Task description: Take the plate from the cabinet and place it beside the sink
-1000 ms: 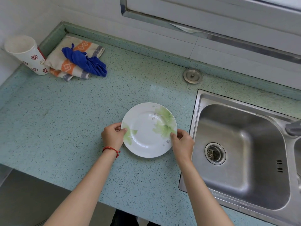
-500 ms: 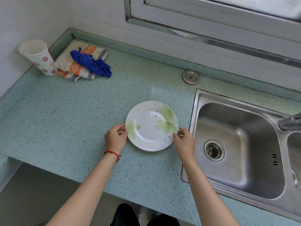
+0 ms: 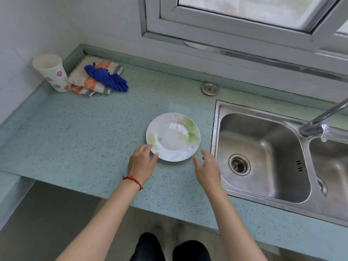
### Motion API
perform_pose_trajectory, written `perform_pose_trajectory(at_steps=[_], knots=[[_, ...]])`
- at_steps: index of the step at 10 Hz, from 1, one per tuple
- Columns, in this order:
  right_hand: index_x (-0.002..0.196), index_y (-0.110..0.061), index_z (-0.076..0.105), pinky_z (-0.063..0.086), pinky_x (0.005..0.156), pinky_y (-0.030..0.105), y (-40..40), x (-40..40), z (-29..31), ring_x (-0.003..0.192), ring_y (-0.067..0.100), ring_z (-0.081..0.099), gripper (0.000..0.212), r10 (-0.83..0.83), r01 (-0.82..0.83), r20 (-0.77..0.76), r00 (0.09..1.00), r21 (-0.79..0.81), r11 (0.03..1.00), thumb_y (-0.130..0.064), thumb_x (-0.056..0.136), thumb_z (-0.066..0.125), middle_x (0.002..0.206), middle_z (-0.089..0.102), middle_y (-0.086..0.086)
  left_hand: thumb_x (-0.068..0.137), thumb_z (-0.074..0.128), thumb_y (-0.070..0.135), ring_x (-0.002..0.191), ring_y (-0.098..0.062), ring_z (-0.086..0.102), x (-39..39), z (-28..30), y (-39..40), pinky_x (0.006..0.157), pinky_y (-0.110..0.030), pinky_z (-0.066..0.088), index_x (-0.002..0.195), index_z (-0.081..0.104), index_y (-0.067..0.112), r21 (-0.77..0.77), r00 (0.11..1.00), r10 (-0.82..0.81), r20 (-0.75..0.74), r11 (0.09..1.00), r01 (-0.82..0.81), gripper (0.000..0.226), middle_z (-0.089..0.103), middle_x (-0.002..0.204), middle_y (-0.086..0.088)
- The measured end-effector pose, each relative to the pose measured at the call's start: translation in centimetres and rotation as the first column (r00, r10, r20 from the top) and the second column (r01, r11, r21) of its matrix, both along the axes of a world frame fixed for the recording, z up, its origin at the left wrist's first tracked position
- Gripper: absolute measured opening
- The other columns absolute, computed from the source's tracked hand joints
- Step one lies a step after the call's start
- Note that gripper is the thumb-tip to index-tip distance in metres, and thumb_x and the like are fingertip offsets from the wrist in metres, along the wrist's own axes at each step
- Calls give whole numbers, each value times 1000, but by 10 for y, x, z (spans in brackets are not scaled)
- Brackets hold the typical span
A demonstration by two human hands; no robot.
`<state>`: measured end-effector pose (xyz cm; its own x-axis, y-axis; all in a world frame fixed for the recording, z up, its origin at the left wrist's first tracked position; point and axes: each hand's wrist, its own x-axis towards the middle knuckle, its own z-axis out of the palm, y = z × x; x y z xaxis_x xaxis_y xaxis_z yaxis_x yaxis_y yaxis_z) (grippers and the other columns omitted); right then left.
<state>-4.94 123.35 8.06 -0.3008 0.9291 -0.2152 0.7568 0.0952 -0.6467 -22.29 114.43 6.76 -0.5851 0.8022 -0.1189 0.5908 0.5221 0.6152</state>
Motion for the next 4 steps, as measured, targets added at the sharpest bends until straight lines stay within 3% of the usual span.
perform_pose_trajectory(at_steps=[2, 4], knots=[[137, -12, 33, 34, 105, 40, -17, 18, 14, 131, 22, 37, 48, 115, -119, 72, 991, 44, 992, -34, 95, 41, 142, 42, 7, 93, 44, 32, 131, -26, 37, 16, 12, -16, 108, -42, 31, 134, 37, 7, -59, 984, -126, -127, 991, 119, 49, 43, 142, -12], [137, -12, 32, 36, 103, 39, -26, 42, 30, 129, 24, 38, 49, 212, -222, 103, 972, 96, 970, -36, 95, 40, 141, 42, 9, 95, 33, 39, 132, -23, 36, 40, 29, -33, 107, -43, 32, 136, 33, 10, -146, 958, -117, -262, 986, 80, 50, 42, 143, -9]])
